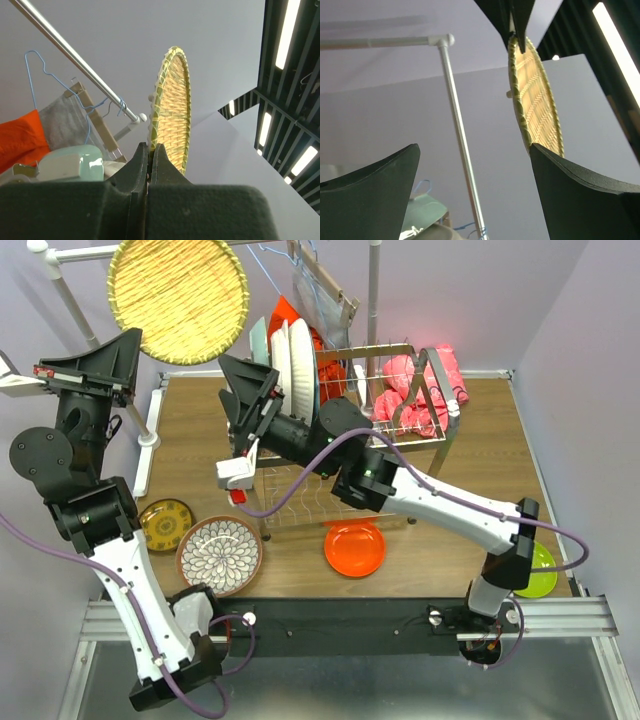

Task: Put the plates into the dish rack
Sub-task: Pass the plate from the left arm to the right

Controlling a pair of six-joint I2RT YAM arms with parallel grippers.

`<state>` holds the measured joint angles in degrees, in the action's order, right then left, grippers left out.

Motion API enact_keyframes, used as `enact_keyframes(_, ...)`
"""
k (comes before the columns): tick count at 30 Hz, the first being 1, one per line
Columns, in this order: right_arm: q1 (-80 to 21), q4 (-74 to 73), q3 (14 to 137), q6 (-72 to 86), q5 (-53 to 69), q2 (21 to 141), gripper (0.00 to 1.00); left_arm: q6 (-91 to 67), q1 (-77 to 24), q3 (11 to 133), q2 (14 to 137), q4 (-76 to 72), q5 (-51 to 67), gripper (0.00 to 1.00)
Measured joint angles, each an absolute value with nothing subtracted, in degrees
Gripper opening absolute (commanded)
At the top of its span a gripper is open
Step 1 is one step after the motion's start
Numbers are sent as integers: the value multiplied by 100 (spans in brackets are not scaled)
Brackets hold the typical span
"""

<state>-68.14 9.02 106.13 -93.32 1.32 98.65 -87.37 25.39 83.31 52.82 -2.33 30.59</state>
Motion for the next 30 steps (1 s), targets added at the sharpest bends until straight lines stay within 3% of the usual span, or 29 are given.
enact_keyframes(10, -6834, 2421, 10503, -10114, -97, 10156, 100, -8759, 2521, 8125, 4906, 54, 3197, 0)
enact_keyframes(13, -6860, 2554, 10451, -10178, -102, 10138, 95, -8750, 2521, 8079, 4836, 91, 3216, 0)
enact_keyframes(16, -6869, 2611, 10453, -10237, -110, 10141, 80, -8729, 2521, 8082, 4781, 193, 3242, 0)
enact_keyframes(17, -6869, 2615, 10468, -10252, -115, 10147, 67, -8722, 2521, 8082, 4770, 233, 3249, 0)
enact_keyframes(19, -6869, 2637, 10541, -10324, -117, 10195, 58, -8683, 2521, 8082, 4746, 338, 3275, 0)
enact_keyframes(22, -6871, 2746, 10672, -10390, -117, 10294, 32, -8656, 2521, 8071, 4672, 469, 3284, 0)
enact_keyframes(23, -6871, 2786, 10700, -10425, -115, 10324, 16, -8654, 2521, 8038, 4637, 504, 3284, 0)
enact_keyframes(30, -6864, 2746, 10731, -10628, -167, 10558, 3, -8313, 2578, 7990, 4427, 388, 3127, 0)
